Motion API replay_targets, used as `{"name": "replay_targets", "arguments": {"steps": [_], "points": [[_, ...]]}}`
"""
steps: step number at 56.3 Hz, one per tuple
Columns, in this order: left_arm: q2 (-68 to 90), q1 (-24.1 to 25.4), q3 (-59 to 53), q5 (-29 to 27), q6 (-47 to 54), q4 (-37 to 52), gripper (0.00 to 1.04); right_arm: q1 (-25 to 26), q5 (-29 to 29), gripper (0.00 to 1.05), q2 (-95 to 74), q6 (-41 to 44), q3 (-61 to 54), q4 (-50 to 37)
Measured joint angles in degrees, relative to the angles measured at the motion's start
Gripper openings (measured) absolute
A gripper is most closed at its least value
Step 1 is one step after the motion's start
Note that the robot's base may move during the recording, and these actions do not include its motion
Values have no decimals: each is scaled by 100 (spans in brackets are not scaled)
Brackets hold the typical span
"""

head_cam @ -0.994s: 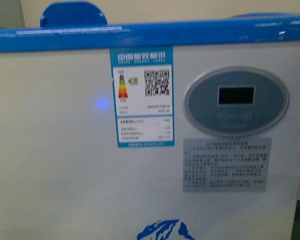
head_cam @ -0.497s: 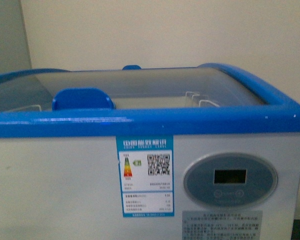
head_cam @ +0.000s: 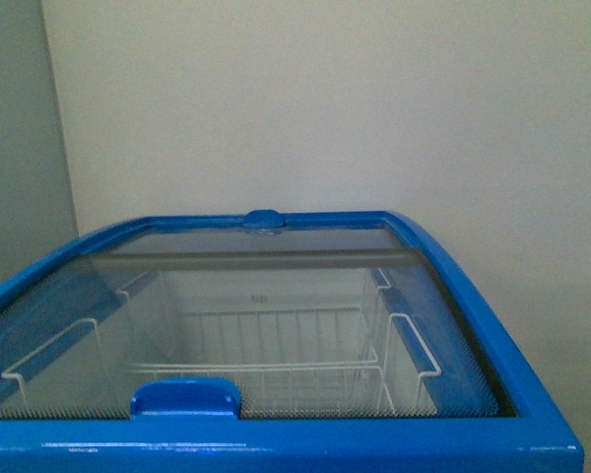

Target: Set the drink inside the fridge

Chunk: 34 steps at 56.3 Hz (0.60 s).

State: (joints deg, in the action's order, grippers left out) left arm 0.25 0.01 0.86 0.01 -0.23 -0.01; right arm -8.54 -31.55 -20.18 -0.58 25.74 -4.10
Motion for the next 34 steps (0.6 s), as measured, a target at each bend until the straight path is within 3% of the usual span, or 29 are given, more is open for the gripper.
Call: {"name": "replay_targets", "arguments": {"steps": [13,15,18,21,26,34], "points": [[2,0,2,7,-2,-2,97,0,-2,40,0,0,0,-2],[109,127,61,490,-101,-179,97,0,-2,40,0,2,0,-2],[949,741,402,2131,-474,-501,97,2,-11,40,0,0,0,-2],[1674,1036,610,3110,-603,-127,97,-2,31,40,0,2,0,-2],[2859,1268,1062,4083,-494,820,97,-15,0,40,0,2,0,-2],[4896,1493,1880,4682,660,2400,97,-15,-9,40,0,2,0,-2]]}}
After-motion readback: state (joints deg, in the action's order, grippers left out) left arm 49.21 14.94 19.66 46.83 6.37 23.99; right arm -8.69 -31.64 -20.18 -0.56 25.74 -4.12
